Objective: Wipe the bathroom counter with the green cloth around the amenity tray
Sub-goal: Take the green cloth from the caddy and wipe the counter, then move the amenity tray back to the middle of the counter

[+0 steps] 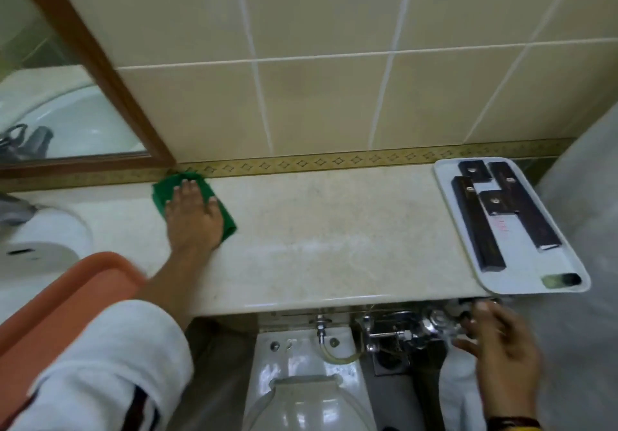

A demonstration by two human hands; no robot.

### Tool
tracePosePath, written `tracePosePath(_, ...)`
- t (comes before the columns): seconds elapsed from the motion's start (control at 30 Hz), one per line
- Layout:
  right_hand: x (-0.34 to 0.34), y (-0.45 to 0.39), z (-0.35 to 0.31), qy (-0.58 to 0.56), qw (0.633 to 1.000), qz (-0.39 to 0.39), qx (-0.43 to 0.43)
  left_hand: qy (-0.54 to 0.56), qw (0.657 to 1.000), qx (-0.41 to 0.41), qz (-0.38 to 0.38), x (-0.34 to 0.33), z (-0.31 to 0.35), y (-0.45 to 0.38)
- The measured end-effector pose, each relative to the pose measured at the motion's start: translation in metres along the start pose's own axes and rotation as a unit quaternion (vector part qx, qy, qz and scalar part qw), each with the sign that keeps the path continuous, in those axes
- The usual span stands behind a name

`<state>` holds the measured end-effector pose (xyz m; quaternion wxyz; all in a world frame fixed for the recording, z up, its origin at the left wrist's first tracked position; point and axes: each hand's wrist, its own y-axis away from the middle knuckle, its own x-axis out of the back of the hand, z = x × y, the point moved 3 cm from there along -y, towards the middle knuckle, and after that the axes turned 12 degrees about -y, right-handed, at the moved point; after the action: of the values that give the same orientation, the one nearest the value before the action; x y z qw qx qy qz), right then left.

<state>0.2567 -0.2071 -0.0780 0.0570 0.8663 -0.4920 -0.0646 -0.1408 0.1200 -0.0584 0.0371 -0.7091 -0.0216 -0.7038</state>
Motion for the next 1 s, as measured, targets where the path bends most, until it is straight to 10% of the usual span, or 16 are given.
tracePosePath(0.23, 0.017, -0.084, -0.032, -0.081, 0.983, 0.114, -0.121, -0.040, 0.999, 0.002, -0.006, 0.020, 0.014, -0.001)
tracePosePath(0.43, 0.049, -0.089, -0.047, -0.106, 0.975, 0.153, -0.123, 0.202, 0.967, -0.154, 0.013, 0.053, 0.151, 0.082)
tracePosePath(0.67, 0.042, -0.102, -0.080, -0.026, 0.991, 0.020, -0.127, 0.279, 0.947, -0.087, -0.129, 0.048, 0.274, 0.119)
tracePosePath(1.0, -0.112, -0.116, -0.082, 0.218, 0.960, -0.169, -0.055, 0.216, 0.967, 0.107, -0.081, 0.051, 0.135, 0.094)
